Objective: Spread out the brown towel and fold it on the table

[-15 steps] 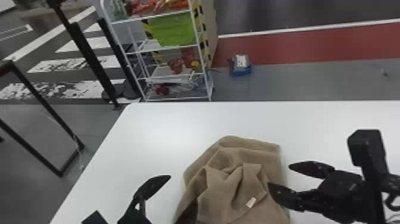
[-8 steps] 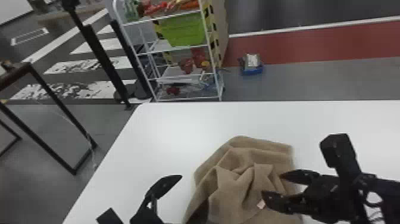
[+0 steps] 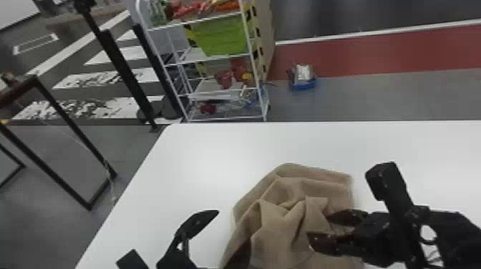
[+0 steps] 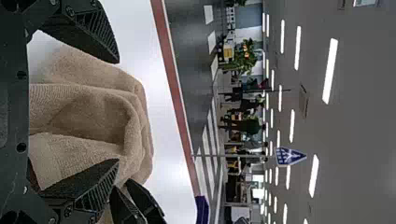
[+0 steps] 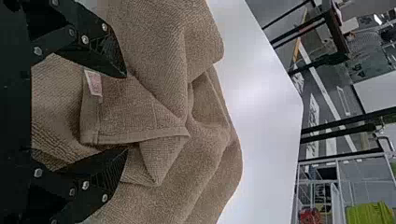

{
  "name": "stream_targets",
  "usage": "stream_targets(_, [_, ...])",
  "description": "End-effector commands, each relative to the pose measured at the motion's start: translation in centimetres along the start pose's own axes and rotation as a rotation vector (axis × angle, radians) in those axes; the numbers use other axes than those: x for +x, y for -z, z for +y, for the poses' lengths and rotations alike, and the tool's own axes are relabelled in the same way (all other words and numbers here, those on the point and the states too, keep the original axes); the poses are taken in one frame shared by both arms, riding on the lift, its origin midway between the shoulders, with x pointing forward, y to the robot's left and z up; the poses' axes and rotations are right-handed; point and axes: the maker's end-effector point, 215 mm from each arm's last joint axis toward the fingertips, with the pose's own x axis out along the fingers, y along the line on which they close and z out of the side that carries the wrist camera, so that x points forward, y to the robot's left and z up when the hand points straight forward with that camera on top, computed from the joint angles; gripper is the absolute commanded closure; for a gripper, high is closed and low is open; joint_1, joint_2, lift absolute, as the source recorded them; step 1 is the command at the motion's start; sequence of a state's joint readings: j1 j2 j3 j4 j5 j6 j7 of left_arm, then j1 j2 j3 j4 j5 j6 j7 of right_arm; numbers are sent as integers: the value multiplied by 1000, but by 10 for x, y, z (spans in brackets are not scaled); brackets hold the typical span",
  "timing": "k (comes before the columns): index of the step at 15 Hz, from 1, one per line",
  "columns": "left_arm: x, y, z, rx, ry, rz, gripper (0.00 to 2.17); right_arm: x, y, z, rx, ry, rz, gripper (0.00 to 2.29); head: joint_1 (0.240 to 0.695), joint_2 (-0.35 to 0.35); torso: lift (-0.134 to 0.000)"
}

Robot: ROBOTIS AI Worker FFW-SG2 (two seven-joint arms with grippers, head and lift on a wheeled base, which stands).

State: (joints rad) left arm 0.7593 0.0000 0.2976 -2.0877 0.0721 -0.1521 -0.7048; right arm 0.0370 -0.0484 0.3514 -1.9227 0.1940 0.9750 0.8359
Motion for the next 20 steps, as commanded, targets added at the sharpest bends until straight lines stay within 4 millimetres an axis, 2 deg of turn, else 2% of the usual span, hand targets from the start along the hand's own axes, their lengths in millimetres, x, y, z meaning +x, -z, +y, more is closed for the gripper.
stream_targets(1, [0,1,0,-2,-2,1,144,3,-2,3,0,-11,-9,475,695,350,-124])
stream_targets(3, [0,1,0,0,-2,2,144,6,-5,4,-2,-18,-10,478,695,350,-124])
stream_targets(4, [0,2,-1,0,0,7,144,7,-6,6,-2,-28,-11,589,695,350,-124])
stream_targets(6, [1,2,0,2,0,6,144,10,-7,9,3,-55,-14,650,695,350,-124])
stream_targets(8, [2,2,0,3,-2,7,144,13,-6,9,-1,-61,-10,650,695,350,-124])
stream_targets(10, [2,2,0,3,-2,6,144,12,-13,13,-2,-86,-35,704,695,350,-124])
stream_targets(11, [2,2,0,3,-2,6,144,11,-17,15,4,-96,-50,869,695,350,-124])
stream_targets(14, [2,3,1,3,-5,7,144,7,-26,17,37,-128,-88,876,695,350,-124])
stream_targets(17, [2,2,2,2,-7,6,144,-13,-77,24,44,-205,-273,876,695,350,-124])
stream_targets(19, [1,2,3,5,-9,6,144,-46,-121,25,66,-261,-400,876,695,350,-124])
stream_targets(20, [1,2,3,4,-9,4,144,-63,-136,24,80,-275,-438,876,695,350,-124])
